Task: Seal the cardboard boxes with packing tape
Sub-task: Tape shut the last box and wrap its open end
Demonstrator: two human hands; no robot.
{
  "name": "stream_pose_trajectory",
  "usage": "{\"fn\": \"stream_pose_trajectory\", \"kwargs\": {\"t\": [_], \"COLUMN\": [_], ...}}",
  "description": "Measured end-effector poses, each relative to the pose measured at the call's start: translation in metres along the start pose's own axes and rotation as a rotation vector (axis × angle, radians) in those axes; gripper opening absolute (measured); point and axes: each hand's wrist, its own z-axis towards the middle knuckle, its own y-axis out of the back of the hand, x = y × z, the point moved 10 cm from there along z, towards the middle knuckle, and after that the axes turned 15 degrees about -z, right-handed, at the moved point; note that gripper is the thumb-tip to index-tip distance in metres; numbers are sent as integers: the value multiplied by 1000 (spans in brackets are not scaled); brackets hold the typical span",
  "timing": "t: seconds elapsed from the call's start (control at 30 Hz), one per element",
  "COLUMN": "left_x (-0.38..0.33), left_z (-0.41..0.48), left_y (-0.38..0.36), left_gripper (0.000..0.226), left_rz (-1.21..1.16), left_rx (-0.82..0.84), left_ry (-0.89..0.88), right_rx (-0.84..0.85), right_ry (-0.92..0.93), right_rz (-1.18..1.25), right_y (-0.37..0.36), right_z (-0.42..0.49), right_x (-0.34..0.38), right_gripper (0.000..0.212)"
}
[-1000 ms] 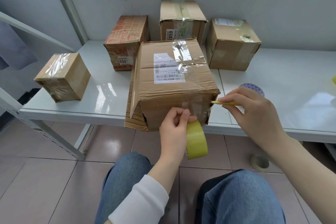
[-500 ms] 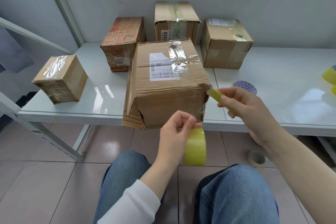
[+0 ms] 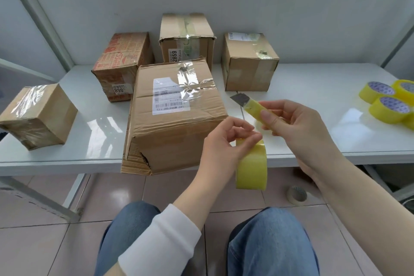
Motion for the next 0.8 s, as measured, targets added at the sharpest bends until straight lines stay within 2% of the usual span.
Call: {"fn": "stream_pose_trajectory", "kwargs": {"t": [0.13, 0.27, 0.4, 0.47, 0.57, 0.6, 0.73, 0.8], "left_x": [-1, -1, -3, -4, 0, 3, 8, 14], "left_z": [11, 19, 25, 27, 30, 31, 34, 40], "left_y": [-9, -13, -10, -10, -10, -9, -11, -18], "left_gripper": [26, 47, 49, 61, 94, 96, 55, 42], "left_rz": [-40, -51, -18, -3, -82, -100, 35, 118], "left_rx": [23, 31, 20, 14, 34, 33, -53, -71], "left_ry": [-10, 20, -4, -9, 38, 58, 80, 96], "right_rx": [-48, -34, -13, 10, 17, 19, 14, 2], "right_ry": [49, 20, -31, -39, -35, -37, -113, -170], "right_rz": [-53, -30, 28, 43, 49, 46, 86, 80], "right_y": [15, 18, 17, 14, 14, 14, 14, 15], "right_z": [10, 18, 26, 29, 34, 36, 45, 56], "right_x": [7, 4, -3, -3, -1, -1, -15, -25], "right_gripper": [16, 13, 7, 6, 6, 7, 5, 5]}}
